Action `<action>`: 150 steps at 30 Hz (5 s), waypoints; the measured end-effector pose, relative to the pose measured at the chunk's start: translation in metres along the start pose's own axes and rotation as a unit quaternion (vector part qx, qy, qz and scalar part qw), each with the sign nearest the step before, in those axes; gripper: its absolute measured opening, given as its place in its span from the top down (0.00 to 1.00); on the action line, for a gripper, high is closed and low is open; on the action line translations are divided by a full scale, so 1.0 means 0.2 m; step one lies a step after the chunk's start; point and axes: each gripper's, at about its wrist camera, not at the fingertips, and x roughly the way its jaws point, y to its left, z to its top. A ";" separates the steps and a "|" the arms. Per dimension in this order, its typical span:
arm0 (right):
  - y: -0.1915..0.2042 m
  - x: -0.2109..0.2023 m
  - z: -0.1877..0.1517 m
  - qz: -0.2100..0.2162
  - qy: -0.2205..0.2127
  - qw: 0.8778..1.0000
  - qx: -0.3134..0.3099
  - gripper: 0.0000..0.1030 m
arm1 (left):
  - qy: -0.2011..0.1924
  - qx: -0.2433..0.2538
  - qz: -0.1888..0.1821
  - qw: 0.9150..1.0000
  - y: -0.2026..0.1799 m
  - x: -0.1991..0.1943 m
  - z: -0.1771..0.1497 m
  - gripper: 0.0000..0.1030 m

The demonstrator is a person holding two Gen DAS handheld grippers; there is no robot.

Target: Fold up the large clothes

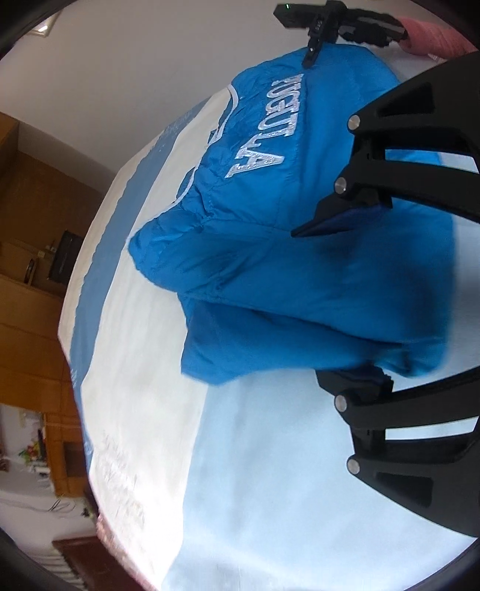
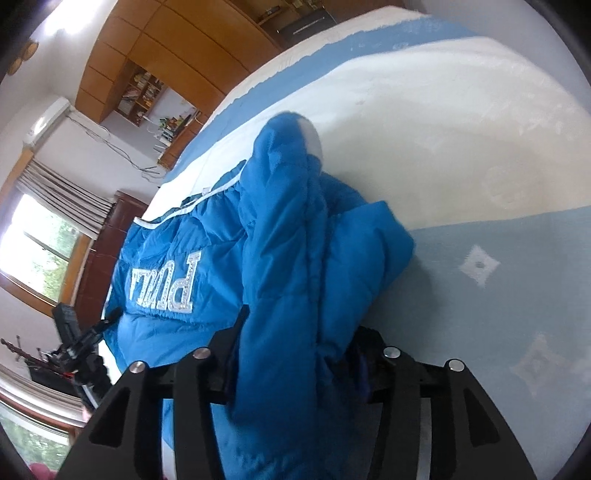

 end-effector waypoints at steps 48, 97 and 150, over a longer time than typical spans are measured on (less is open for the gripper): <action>0.39 0.05 -0.25 -0.146 -0.022 0.982 -0.119 0.53 | -0.015 0.101 0.073 0.992 -0.32 0.08 -0.14 0.30; 0.52 -0.14 -0.06 -0.135 0.013 0.983 -0.122 0.56 | 0.023 0.116 0.036 0.992 -0.54 -0.06 0.02 0.31; 0.35 -0.23 -0.30 -0.139 0.004 0.987 -0.082 0.55 | 0.009 0.086 0.001 0.996 -0.67 -0.09 -0.20 0.29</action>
